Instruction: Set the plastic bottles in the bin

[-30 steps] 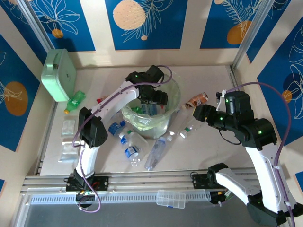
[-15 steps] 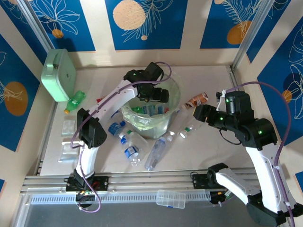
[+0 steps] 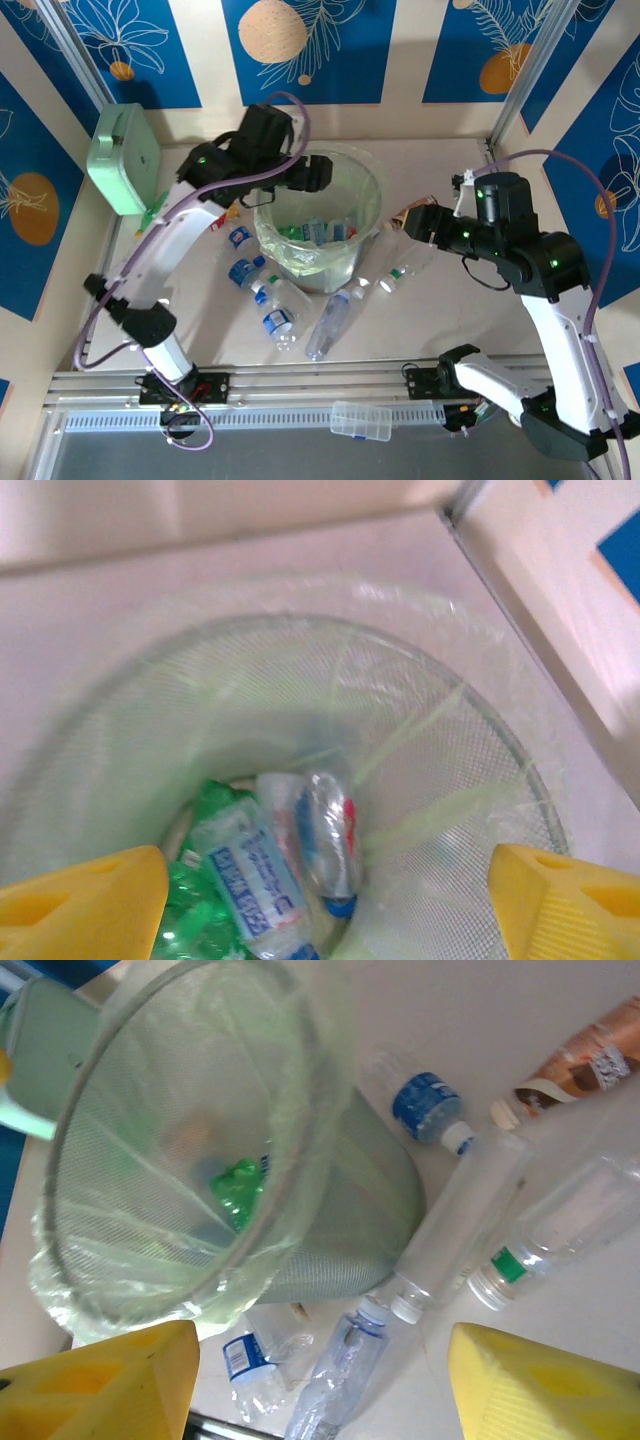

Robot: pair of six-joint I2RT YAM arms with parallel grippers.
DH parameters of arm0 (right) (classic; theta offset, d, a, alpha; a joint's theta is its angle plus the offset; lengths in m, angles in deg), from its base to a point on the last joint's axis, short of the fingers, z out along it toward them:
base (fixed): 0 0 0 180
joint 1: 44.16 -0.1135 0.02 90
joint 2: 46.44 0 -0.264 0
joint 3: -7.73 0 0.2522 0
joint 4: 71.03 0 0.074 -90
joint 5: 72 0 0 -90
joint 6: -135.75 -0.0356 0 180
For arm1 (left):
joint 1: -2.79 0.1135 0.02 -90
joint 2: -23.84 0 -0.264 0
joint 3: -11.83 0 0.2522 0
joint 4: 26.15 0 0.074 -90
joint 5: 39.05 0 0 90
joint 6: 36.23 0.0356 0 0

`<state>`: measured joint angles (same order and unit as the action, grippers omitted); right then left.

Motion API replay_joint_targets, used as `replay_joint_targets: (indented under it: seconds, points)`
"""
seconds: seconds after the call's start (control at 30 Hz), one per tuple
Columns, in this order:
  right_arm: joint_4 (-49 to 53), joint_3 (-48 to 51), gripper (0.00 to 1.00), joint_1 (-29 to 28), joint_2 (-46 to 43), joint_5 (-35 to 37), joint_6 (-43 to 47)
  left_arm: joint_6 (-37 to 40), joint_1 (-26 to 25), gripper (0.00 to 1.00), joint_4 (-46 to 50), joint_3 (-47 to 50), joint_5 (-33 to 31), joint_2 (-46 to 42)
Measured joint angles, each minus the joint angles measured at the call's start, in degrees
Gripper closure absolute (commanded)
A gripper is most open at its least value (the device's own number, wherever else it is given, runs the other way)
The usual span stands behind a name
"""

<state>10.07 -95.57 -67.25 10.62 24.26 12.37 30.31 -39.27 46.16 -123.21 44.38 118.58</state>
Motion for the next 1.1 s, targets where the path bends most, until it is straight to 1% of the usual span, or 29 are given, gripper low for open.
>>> replay_joint_targets:
  seconds: [0.1, 0.17, 0.27, 0.4, 0.47, 0.6, 0.77, 0.87, 1.03, 1.1]
  points:
    - [0.2, -3.6, 0.32, -4.7, 2.8, 2.1, 1.0, -0.5, 1.4, 0.16, -0.3, 1.5, -5.4, -4.8]
    - [0.3, -5.4, 0.32, -7.1, 4.7, 3.1, 1.4, -1.8, 4.0, 0.17, -0.2, 2.6, -7.7, -7.3]
    - [0.5, -6.8, 0.32, -9.4, 6.8, 4.3, 1.8, -4.8, 11.6, 0.16, -0.3, 6.1, -9.8, -11.1]
    - [0.9, -7.6, 0.32, -11.2, 8.5, 5.1, 2.1, -8.8, 23.5, 0.15, -0.5, 15.0, -9.5, -15.5]
    - [1.3, -7.6, 0.31, -11.5, 8.5, 5.4, 2.4, -10.4, 27.6, 0.14, -0.3, 18.9, -9.6, -16.2]
    - [2.2, -7.6, 0.31, -11.5, 8.2, 5.9, 3.0, -14.3, 30.8, 0.10, -0.2, 23.1, -7.6, -15.0]
    - [2.9, -7.1, 0.31, -11.3, 6.9, 6.5, 3.4, -23.3, 36.1, 0.06, -2.0, 26.6, -2.1, -10.7]
    - [3.5, -7.0, 0.31, -10.7, 6.1, 6.6, 3.7, -30.4, 38.5, 0.00, -5.9, 30.6, 1.4, -7.6]
    - [4.7, -7.0, 0.31, -10.1, 5.3, 7.3, 4.5, -45.5, 39.1, 0.01, -15.6, 40.4, 5.4, -4.7]
    - [5.2, -7.0, 0.31, -10.0, 5.0, 7.5, 4.7, -50.5, 39.0, 0.01, -18.4, 42.2, 6.2, -2.9]
